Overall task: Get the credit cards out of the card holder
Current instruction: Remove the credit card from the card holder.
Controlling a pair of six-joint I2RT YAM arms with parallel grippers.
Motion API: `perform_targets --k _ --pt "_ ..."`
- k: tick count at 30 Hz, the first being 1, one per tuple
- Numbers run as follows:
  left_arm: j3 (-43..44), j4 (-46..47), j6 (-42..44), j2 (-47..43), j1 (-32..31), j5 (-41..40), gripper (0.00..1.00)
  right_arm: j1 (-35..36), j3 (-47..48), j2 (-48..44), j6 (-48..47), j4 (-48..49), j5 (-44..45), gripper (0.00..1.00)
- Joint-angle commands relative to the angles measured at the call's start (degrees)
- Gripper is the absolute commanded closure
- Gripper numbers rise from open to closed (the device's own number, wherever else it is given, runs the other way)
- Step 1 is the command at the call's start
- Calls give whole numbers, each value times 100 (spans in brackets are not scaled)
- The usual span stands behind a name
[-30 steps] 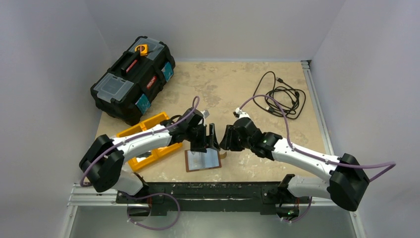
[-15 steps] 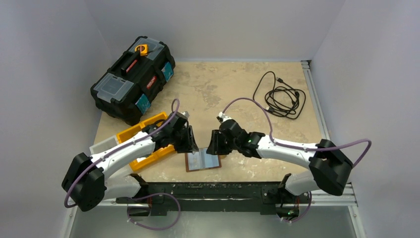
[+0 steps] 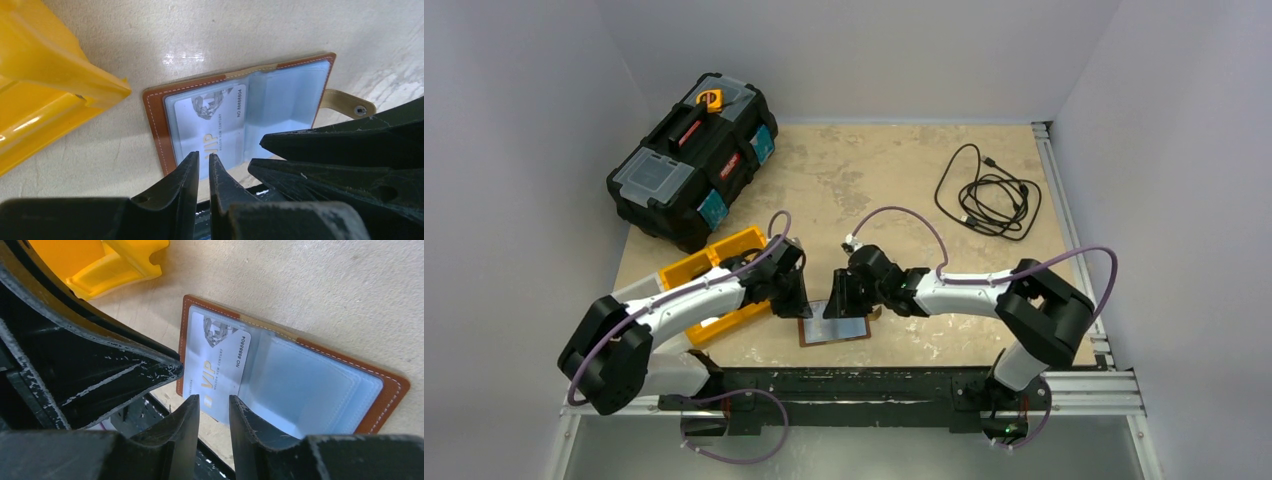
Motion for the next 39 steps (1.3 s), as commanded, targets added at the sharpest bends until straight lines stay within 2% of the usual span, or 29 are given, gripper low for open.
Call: perform_targets --k 1,17,29,31,35,39 --pt "-43 267 33 159 38 -113 89 15 35 121 93 453 -200 72" --pt "-144 449 59 594 33 -246 96 -105 -412 490 168 750 -171 69" --pt "-256 897 -195 886 -138 74 99 -230 -603 771 287 1196 -455 69" --pt "-237 763 -202 737 -140 -55 98 -252 -650 752 291 1192 -444 69" --pt "-111 257 -112 322 -141 -465 90 -321 -755 688 284 1185 -420 69" --pt "-39 -86 -55 70 -134 -670 88 -364 -808 685 282 1192 -403 69"
